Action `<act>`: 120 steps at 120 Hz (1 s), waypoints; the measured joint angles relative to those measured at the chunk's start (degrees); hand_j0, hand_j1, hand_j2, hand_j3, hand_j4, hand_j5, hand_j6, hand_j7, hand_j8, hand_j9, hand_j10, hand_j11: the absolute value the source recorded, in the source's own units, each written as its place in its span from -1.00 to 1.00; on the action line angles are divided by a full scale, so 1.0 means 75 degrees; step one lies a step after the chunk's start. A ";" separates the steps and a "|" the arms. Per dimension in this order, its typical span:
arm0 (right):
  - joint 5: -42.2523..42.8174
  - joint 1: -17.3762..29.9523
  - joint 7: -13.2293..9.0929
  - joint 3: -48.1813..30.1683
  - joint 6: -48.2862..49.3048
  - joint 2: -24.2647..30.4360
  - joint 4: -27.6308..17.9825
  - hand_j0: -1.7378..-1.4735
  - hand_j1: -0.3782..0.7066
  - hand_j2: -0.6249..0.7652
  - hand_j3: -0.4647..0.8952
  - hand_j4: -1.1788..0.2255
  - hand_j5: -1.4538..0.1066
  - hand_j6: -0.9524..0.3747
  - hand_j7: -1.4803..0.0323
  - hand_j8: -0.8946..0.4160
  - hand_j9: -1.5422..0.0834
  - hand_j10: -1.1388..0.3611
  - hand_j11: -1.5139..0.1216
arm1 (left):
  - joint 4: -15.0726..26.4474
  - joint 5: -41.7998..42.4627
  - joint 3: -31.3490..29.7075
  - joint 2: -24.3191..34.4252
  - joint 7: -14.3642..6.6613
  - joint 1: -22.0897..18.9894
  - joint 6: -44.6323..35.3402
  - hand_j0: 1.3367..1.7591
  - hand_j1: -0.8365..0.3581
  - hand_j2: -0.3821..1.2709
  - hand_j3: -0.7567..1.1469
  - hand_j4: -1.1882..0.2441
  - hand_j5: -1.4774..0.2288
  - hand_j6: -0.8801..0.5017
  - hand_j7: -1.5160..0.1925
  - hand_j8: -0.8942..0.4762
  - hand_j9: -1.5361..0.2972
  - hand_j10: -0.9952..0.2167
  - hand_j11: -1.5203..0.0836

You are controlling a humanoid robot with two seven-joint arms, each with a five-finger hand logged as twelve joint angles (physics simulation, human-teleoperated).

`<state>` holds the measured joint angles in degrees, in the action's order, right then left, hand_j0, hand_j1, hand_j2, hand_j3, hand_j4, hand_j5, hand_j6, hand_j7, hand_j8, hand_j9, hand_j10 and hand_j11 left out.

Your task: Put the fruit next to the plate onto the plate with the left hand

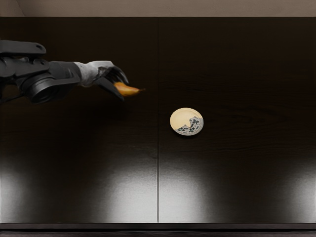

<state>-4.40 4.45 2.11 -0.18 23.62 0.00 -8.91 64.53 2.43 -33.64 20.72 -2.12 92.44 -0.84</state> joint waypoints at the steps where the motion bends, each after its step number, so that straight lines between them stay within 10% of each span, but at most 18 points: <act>1: 0.0000 0.0000 0.0000 0.0000 0.0000 0.0000 -0.0001 -0.40 -0.93 -0.10 -0.32 0.67 0.85 0.42 0.94 0.35 0.88 0.51 0.84 | -0.0048 -0.0006 0.0108 -0.0158 -0.0001 -0.0089 0.0024 0.49 -0.21 -0.16 -0.22 -0.29 -0.48 -0.41 -0.42 -0.37 -0.44 -0.56 -0.39; 71: 0.0000 0.0002 0.0000 0.0001 -0.0001 0.0000 -0.0002 -0.40 -0.93 -0.10 -0.32 0.67 0.85 0.42 0.94 0.35 0.88 0.51 0.84 | -0.1014 -0.0374 0.1736 -0.1976 -0.0012 -0.1064 0.0327 0.50 -0.20 -0.08 -0.21 -0.36 -0.48 -0.42 -0.41 -0.37 -0.42 -0.61 -0.36; 99: 0.0000 -0.0001 0.0000 0.0001 -0.0001 0.0000 -0.0003 -0.40 -0.93 -0.10 -0.32 0.67 0.85 0.42 0.94 0.35 0.88 0.51 0.84 | -0.1029 -0.0407 0.1753 -0.2124 0.0010 -0.1106 -0.0036 0.51 0.45 -0.37 -0.21 0.22 0.22 -0.07 0.28 -0.03 0.21 0.11 0.37; 120: 0.0000 0.0000 0.0000 0.0002 -0.0001 0.0000 -0.0002 -0.40 -0.93 -0.10 -0.32 0.67 0.85 0.42 0.94 0.35 0.88 0.51 0.84 | -0.0011 -0.0328 0.1743 0.0949 -0.0002 -0.1121 0.0577 0.52 0.74 -0.47 -0.21 0.46 0.51 0.12 0.55 0.15 0.47 0.40 0.66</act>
<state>-4.40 4.45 2.11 -0.17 23.61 0.00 -8.92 64.45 -0.03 -20.57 27.83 -2.13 84.03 3.49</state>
